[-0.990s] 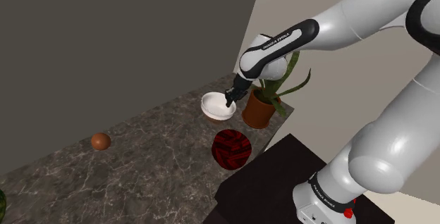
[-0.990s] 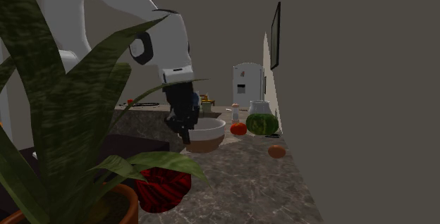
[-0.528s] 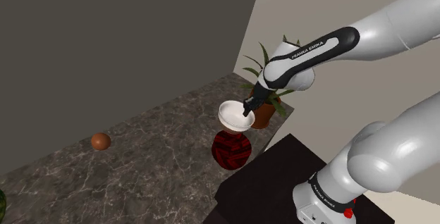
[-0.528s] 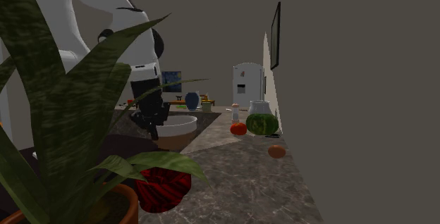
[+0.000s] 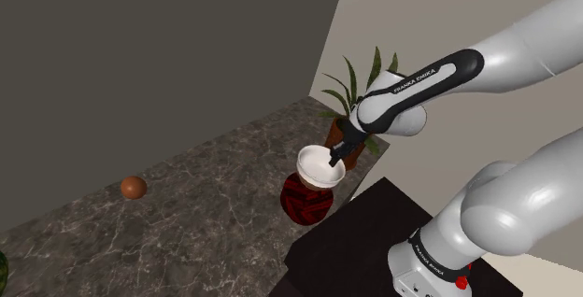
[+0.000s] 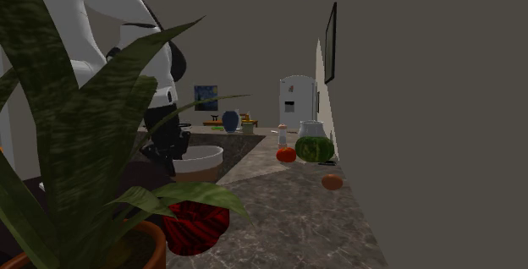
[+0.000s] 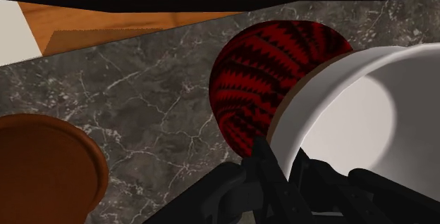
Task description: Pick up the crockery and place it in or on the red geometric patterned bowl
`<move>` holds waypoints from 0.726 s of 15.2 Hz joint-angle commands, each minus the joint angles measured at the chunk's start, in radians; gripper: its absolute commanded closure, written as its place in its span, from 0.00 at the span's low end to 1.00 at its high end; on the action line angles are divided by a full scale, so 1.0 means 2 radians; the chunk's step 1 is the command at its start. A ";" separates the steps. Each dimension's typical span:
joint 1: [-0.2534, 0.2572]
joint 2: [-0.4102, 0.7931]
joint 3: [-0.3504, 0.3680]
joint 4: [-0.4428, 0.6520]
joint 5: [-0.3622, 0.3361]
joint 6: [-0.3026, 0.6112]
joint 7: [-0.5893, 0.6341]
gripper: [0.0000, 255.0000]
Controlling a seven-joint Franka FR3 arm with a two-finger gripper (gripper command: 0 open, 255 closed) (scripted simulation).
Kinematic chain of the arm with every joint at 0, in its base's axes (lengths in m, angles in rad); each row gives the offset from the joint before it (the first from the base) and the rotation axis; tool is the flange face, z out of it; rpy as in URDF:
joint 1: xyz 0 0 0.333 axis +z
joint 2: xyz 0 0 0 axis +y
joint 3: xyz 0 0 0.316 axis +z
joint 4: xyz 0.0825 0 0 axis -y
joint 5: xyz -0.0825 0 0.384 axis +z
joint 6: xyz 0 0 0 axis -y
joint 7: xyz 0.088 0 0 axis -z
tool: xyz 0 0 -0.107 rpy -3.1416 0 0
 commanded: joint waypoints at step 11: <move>0.063 0.126 -0.019 0.019 0.183 0.097 -0.146 1.00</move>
